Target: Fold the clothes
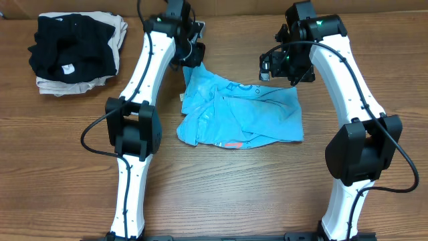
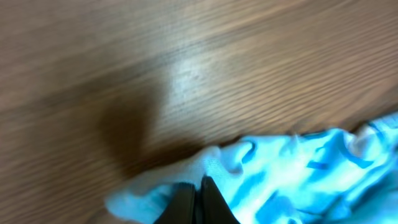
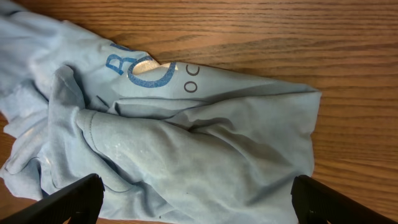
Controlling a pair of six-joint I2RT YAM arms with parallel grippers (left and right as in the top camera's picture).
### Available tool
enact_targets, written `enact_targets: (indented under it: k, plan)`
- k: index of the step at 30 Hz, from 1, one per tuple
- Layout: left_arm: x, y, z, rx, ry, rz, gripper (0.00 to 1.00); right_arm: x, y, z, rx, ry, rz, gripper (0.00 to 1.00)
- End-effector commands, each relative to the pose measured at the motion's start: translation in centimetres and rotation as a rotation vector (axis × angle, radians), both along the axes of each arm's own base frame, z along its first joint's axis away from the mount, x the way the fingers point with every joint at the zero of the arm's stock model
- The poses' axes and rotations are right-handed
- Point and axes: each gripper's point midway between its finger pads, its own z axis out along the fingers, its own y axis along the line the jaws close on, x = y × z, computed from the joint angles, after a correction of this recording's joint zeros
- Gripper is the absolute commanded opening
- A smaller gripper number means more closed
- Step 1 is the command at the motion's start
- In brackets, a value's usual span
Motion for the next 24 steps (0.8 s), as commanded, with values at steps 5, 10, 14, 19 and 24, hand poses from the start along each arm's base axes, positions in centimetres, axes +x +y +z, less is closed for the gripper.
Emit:
enact_targets:
  k: [5,10,14,19,24]
  plan:
    - [-2.9,-0.5,6.5,0.002,0.009,-0.065,0.04,0.6,0.1,1.1,0.004,-0.039,0.004,1.00]
    - [-7.2,-1.6,5.4,-0.021,0.165,-0.181,0.04,0.8,0.2,1.2,0.006,-0.050,0.004,1.00]
    - [-10.1,-3.2,5.5,-0.049,0.233,-0.292,0.04,1.0,0.2,1.2,0.008,-0.057,0.004,1.00]
    - [-11.4,-5.3,5.3,-0.018,0.241,-0.347,0.04,0.9,0.2,1.2,0.007,-0.053,0.004,1.00]
    - [-12.7,-4.1,2.3,0.152,0.327,-0.280,0.04,0.6,0.1,1.1,0.004,-0.038,0.004,1.00]
